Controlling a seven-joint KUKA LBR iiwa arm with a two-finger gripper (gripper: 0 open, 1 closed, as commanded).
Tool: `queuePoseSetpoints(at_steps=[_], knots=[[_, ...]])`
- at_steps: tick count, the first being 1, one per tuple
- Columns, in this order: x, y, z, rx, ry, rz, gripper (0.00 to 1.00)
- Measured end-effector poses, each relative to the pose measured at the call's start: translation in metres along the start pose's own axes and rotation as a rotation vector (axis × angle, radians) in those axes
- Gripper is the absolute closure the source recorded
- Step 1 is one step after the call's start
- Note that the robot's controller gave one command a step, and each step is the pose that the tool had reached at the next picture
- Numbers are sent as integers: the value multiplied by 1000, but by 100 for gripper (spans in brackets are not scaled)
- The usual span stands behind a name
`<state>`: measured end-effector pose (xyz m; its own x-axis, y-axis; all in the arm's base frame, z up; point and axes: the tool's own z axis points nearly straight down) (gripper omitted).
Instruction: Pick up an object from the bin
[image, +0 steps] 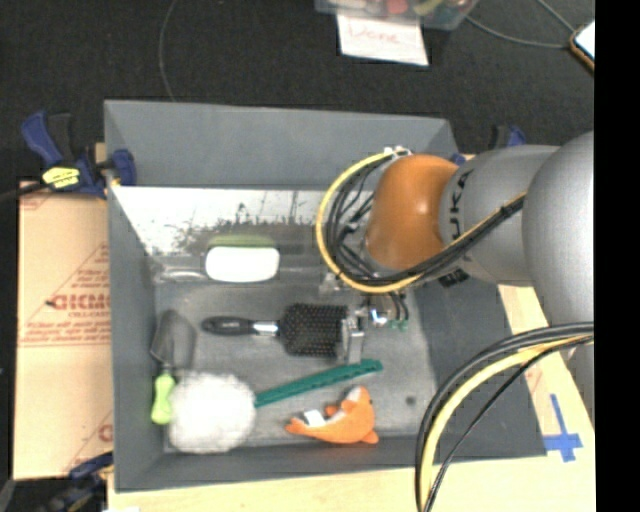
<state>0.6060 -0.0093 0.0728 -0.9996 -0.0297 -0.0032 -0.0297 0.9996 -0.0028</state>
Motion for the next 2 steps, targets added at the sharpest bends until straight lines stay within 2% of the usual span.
queuePoseSetpoints(at_steps=[1,2], knots=[[13,17,-46,0,-14,74,0],[26,22,-28,-1,-3,134,0]])
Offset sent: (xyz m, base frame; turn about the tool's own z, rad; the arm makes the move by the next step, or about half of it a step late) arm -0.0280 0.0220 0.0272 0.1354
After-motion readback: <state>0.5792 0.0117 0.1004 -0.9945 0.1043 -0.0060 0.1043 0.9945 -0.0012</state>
